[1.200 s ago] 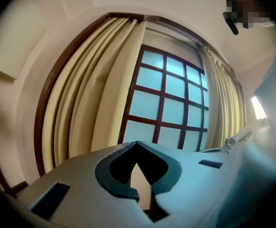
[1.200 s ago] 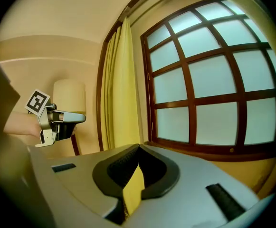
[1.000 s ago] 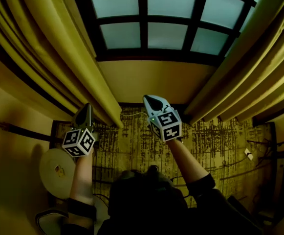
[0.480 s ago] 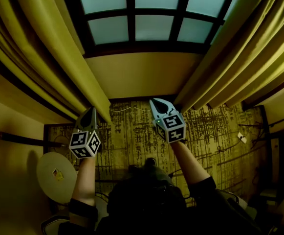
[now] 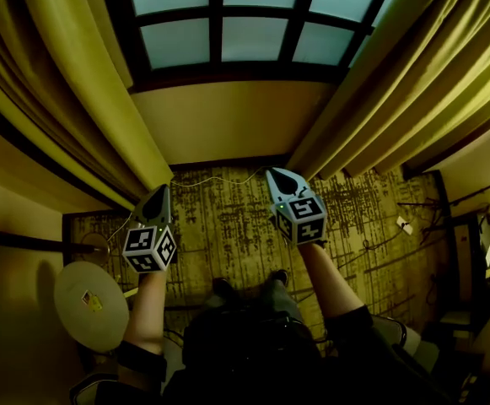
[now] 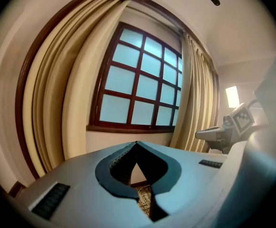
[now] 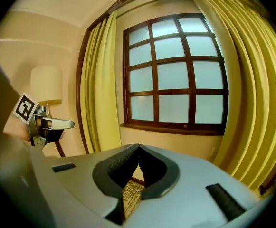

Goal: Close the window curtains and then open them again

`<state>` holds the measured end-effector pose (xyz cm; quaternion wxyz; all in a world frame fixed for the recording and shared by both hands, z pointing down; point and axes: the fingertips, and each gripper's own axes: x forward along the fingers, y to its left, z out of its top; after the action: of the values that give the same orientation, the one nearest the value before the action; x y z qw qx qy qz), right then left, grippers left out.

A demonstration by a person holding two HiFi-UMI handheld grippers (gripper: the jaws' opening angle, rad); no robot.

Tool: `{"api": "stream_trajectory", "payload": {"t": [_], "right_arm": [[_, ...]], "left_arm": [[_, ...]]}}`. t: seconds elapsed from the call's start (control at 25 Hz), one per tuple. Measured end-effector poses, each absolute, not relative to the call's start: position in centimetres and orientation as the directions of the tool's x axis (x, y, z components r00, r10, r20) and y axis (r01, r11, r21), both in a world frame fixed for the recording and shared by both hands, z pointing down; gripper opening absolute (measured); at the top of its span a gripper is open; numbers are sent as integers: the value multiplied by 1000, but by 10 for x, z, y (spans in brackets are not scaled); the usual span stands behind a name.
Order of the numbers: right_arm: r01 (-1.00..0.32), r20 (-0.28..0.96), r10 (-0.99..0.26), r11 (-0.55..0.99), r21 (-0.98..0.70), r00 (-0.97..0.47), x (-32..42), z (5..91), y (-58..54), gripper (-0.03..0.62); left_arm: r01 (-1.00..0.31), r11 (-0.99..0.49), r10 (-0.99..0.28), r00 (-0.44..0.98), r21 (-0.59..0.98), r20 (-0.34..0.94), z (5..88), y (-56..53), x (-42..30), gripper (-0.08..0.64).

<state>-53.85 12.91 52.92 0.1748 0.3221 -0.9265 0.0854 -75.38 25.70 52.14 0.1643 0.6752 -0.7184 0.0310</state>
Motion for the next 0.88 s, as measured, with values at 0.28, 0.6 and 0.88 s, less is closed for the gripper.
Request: {"api": "stream_trajectory", "payload": {"t": [0.28,0.6,0.88], "right_arm": [[-633,388,-567,773,-56,-727,-506,541,121,2],[-653,403,-574,753,-82,-713,-416,562,95,2],[-667,411,-584,740,-83,-700,-342,569,67,2]], "left_arm": [[-985,88,-951,-39,149,306,533,258,-727,3],[-983,106,-942,-51,149,333,543,239,-653,3],[-983,108,-939,-53,148,339,538,214,-588,3]]}}
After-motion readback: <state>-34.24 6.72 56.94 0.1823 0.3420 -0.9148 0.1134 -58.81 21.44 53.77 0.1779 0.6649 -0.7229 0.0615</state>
